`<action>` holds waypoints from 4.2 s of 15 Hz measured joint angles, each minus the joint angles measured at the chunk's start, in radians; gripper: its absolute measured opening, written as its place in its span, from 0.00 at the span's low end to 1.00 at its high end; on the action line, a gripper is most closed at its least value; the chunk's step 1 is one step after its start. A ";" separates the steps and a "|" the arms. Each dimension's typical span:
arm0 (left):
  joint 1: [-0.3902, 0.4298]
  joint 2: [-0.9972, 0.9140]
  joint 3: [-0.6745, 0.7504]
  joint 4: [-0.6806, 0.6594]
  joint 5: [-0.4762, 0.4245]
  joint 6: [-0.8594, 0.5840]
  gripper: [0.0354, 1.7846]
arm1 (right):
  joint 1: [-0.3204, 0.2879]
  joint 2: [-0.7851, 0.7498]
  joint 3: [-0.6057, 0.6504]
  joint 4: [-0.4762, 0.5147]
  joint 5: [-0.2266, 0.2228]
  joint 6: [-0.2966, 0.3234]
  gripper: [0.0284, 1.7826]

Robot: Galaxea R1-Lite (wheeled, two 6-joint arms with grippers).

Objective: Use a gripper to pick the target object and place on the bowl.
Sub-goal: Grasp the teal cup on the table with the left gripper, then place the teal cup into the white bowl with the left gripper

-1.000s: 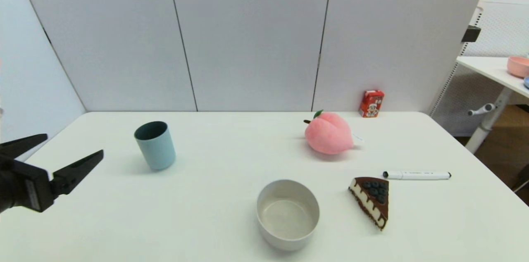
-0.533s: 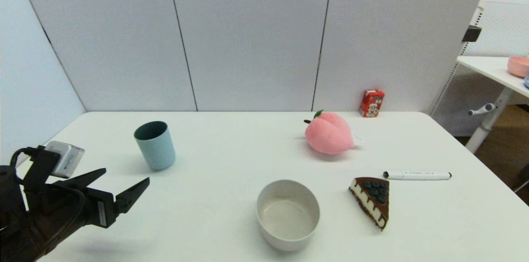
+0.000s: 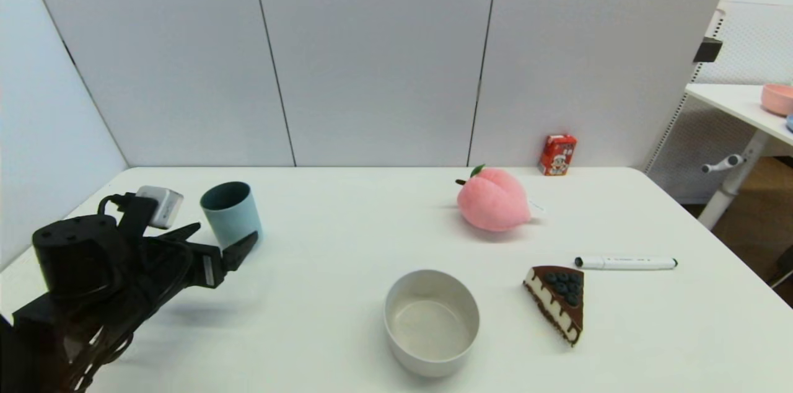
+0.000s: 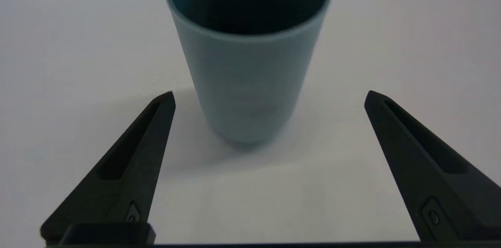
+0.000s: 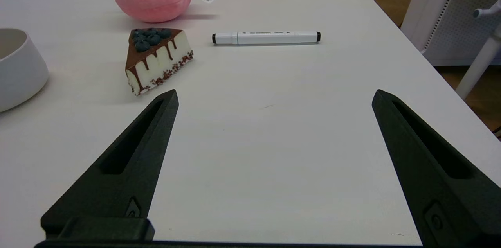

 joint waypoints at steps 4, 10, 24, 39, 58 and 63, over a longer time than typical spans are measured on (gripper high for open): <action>0.000 0.102 -0.053 -0.068 0.001 -0.029 0.96 | 0.000 0.000 0.000 0.000 0.000 0.000 0.96; 0.000 0.152 -0.117 -0.107 0.026 -0.037 0.96 | 0.000 0.000 0.000 0.000 0.000 0.000 0.96; 0.001 0.190 -0.143 -0.136 0.047 -0.047 0.96 | 0.000 0.000 0.000 0.000 0.000 0.000 0.96; 0.000 0.149 -0.159 -0.122 0.043 -0.062 0.63 | 0.000 0.000 0.000 0.000 0.000 0.000 0.96; -0.620 -0.080 -0.504 0.433 0.026 -0.006 0.63 | 0.000 0.000 0.000 0.000 0.000 0.000 0.96; -0.731 -0.097 -0.508 0.470 0.031 -0.006 0.63 | 0.000 0.000 0.000 0.000 0.000 0.000 0.96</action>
